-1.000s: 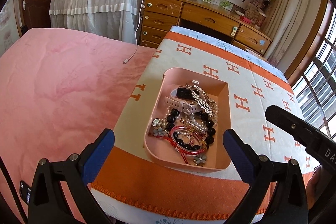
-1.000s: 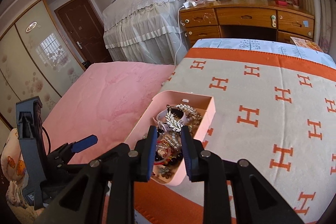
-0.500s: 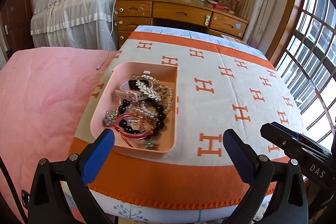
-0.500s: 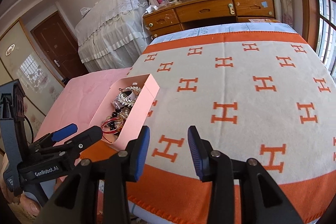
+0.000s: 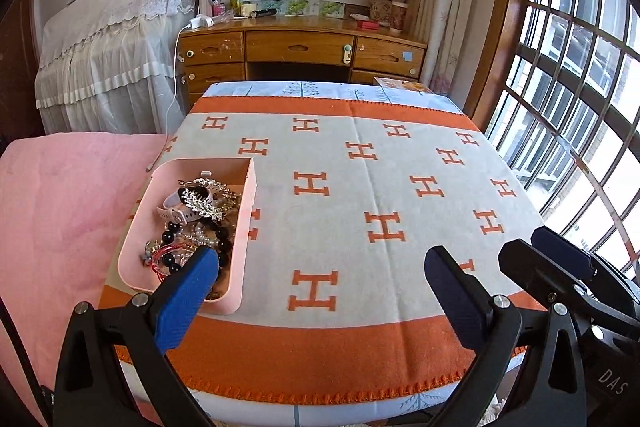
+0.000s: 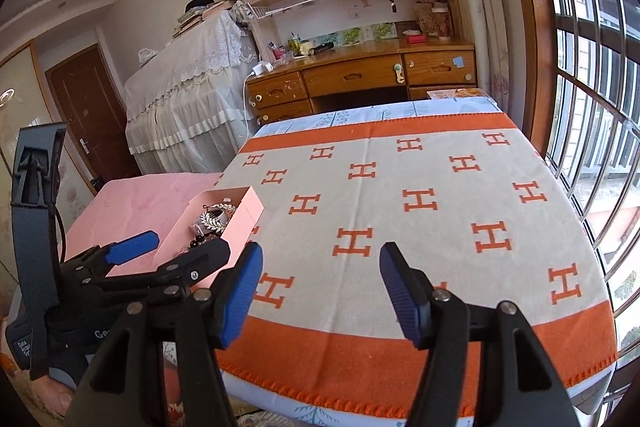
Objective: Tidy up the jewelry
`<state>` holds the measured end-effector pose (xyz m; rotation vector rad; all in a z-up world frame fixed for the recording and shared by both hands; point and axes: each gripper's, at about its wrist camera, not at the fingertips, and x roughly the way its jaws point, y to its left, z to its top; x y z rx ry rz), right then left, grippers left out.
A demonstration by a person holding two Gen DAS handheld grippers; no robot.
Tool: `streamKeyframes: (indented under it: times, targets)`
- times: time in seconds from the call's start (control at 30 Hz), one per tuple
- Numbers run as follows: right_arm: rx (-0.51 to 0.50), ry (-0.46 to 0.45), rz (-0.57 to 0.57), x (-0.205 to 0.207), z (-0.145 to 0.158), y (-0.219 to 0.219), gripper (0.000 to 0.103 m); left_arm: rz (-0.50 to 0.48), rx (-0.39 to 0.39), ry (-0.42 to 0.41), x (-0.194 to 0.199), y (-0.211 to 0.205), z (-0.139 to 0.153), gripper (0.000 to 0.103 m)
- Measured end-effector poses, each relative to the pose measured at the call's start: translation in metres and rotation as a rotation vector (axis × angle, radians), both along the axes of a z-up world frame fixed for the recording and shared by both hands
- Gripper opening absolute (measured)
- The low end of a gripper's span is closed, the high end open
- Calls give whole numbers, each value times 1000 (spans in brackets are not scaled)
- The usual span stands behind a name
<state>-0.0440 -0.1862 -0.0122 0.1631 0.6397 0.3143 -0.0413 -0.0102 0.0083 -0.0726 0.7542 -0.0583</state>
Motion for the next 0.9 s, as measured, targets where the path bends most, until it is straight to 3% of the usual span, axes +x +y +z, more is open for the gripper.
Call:
streamKeyframes:
  times: [0.9]
  targets:
    - [12,-30,-26,-6,-1,-14,63,26,36,-27,-7,-13,5,102]
